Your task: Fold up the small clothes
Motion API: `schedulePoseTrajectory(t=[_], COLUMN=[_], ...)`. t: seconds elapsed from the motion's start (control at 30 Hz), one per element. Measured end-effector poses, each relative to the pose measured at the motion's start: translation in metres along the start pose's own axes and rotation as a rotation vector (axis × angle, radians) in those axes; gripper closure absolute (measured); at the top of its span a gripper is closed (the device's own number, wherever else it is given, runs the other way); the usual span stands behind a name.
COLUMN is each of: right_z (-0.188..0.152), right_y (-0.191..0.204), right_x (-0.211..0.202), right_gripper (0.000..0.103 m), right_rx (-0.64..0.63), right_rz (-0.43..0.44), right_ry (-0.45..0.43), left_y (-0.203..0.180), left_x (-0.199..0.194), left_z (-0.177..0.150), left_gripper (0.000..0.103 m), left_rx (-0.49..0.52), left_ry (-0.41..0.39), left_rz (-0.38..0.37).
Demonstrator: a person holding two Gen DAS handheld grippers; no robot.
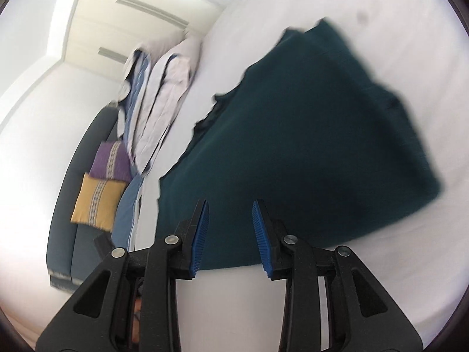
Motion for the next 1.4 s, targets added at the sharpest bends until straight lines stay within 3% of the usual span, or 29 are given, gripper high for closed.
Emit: schedulePoseTrajectory(t=[0.1,0.13,0.33,0.47,0.7,0.9,1.03,1.1,1.17,1.4], right_z=[0.001,0.002,0.008,0.017,0.028,0.031,0.032,0.033,0.033,0.042], right_y=[0.011,0.011,-0.006,-0.029,-0.067,-0.087,-0.099,-0.103,-0.102,-0.100], right_x=[0.020,0.026,0.034,0.004,-0.084,-0.117,-0.126,-0.127,-0.124,-0.111], right_gripper=[0.066,0.058,0.060,0.060,0.056,0.047,0.046,0.045,0.044,0.044], right_rx=[-0.024,-0.025,0.012,0.052,0.129,0.155,0.155,0.154,0.152,0.126], right_rz=[0.004,-0.001,-0.016,-0.040,-0.121,-0.161,-0.167,-0.164,-0.160,-0.183], right_ry=[0.058,0.070,0.059,-0.024,-0.200,-0.229,-0.217,-0.208,-0.194,-0.144], left_y=[0.000,0.000,0.000,0.000,0.000,-0.005,-0.022,-0.035,-0.045,-0.033], left_x=[0.000,0.000,0.000,0.000,-0.001,-0.010,-0.027,-0.034,-0.037,-0.019], left_z=[-0.001,-0.001,-0.001,0.000,0.001,0.003,0.010,0.016,0.024,0.043], left_gripper=[0.062,0.062,0.062,0.061,0.061,0.061,0.060,0.049,0.047,0.046], left_rx=[0.003,0.003,0.004,0.002,-0.006,-0.017,0.006,0.034,0.048,-0.038], left_ry=[-0.001,-0.001,-0.005,-0.005,0.007,0.010,-0.027,-0.048,-0.061,-0.017], left_rz=[-0.005,-0.005,-0.012,-0.011,-0.006,0.012,-0.035,-0.075,-0.125,-0.208])
Point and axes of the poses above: each gripper's, at about its wrist camera, not at the fingertips, and x roughly the way its jaws point, y to its left, z to its top, the point moved 7 cm from there along x, roughly the way its jaws point, and after that the axes turned 15 degrees about y, right-handed, at the moved point
